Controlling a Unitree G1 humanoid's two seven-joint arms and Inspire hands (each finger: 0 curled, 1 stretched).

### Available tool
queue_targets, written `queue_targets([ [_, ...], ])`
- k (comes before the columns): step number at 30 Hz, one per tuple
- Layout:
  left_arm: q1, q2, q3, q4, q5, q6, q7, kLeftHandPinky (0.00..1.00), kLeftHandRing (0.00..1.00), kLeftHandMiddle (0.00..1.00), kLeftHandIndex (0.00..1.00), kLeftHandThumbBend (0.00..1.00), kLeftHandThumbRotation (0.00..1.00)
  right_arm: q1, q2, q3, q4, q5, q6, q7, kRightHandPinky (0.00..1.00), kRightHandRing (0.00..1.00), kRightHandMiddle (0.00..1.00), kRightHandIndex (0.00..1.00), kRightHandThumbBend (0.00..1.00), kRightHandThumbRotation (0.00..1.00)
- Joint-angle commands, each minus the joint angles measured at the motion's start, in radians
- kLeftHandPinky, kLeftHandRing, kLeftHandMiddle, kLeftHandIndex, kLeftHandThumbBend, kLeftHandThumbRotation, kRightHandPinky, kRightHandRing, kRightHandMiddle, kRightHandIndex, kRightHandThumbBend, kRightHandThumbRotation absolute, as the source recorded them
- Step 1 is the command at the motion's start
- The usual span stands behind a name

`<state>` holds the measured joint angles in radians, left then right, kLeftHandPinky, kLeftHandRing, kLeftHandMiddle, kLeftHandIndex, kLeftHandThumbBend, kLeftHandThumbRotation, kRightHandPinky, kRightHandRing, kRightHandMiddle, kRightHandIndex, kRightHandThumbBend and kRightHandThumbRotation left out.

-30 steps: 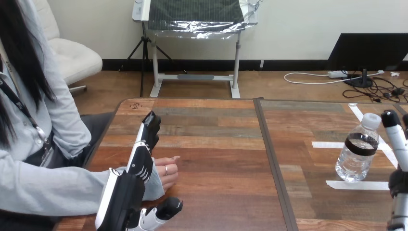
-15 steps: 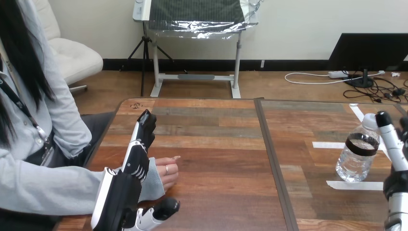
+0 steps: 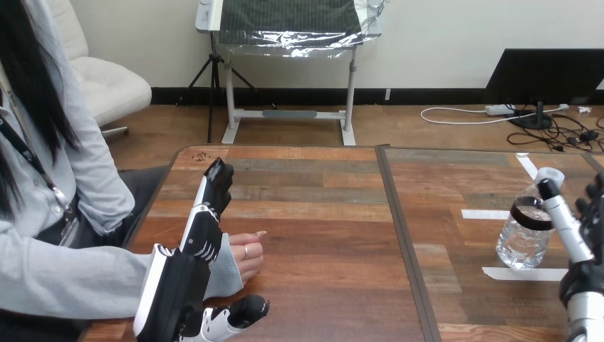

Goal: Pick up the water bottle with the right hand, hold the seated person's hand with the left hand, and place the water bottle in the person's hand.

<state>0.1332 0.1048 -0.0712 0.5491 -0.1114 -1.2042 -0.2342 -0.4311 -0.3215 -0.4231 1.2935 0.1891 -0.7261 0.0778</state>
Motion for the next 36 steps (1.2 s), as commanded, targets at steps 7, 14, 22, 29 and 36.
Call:
queue_targets([
  [7, -0.057, -0.002, 0.012, -0.003, -0.009, -0.030, -0.010, 1.00, 1.00, 1.00, 1.00, 1.00, 0.70, -0.102, -0.038, 0.031, 0.009, -0.053, 0.080, -0.027, 1.00, 1.00, 1.00, 1.00, 0.98, 0.46],
  [14, -0.049, -0.005, 0.009, -0.013, -0.018, -0.025, -0.015, 1.00, 1.00, 1.00, 1.00, 1.00, 0.71, -0.112, -0.041, 0.040, 0.017, -0.076, 0.129, -0.038, 1.00, 1.00, 1.00, 1.00, 1.00, 0.44],
  [22, -0.050, -0.002, 0.012, -0.008, -0.017, -0.037, -0.020, 1.00, 1.00, 1.00, 1.00, 1.00, 0.70, -0.120, -0.044, 0.066, 0.022, -0.125, 0.164, -0.085, 1.00, 1.00, 0.99, 1.00, 1.00, 0.43],
  [29, -0.047, -0.002, 0.013, -0.006, -0.020, -0.043, -0.020, 1.00, 1.00, 1.00, 1.00, 1.00, 0.70, -0.127, -0.043, 0.080, 0.027, -0.148, 0.193, -0.101, 0.98, 0.99, 0.98, 1.00, 1.00, 0.42],
  [36, -0.041, 0.000, 0.011, -0.013, -0.026, -0.039, -0.022, 1.00, 1.00, 1.00, 1.00, 1.00, 0.70, -0.132, -0.039, 0.083, 0.030, -0.157, 0.219, -0.090, 0.96, 0.98, 0.97, 1.00, 1.00, 0.42],
])
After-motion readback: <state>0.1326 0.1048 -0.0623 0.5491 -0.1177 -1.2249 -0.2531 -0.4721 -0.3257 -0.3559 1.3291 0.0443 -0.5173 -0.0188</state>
